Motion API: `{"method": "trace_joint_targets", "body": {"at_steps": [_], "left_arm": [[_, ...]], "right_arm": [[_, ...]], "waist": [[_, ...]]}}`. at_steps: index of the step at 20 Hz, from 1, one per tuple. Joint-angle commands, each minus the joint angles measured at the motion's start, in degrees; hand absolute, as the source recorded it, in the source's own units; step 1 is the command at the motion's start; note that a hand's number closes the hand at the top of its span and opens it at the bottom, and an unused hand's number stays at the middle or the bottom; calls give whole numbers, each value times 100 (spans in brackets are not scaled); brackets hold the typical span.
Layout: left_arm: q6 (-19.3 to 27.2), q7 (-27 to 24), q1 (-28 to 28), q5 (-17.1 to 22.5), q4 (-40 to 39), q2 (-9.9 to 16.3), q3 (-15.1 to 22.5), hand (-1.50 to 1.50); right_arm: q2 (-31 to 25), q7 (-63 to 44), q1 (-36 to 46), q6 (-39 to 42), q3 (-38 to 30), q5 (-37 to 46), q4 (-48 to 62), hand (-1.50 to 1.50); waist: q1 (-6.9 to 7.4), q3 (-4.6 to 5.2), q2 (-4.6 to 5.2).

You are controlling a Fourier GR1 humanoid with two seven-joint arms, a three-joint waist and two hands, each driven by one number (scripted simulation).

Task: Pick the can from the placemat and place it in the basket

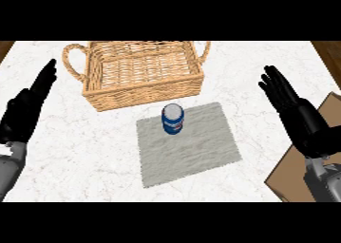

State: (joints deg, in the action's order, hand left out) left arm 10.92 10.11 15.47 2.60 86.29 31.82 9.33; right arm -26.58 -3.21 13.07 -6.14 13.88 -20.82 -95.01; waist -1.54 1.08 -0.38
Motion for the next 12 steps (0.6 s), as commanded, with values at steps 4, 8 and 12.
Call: {"method": "trace_joint_targets", "body": {"at_steps": [4, 8, 12], "left_arm": [[5, 311, -777, 636, -548, -935, 166, 0], [-272, 548, -1180, 931, -983, -1278, 424, 0], [-328, 405, -1663, 1026, -919, -1252, 364, 0]], "right_arm": [[1089, 34, 1385, -223, 208, -128, 429, 150], [1535, 364, 2229, 345, 1134, 276, 534, 150], [2609, 234, 2759, -891, 2017, 1510, 1553, -150]], "waist": [[621, -95, 152], [882, -81, 195], [720, -84, 79]]}}
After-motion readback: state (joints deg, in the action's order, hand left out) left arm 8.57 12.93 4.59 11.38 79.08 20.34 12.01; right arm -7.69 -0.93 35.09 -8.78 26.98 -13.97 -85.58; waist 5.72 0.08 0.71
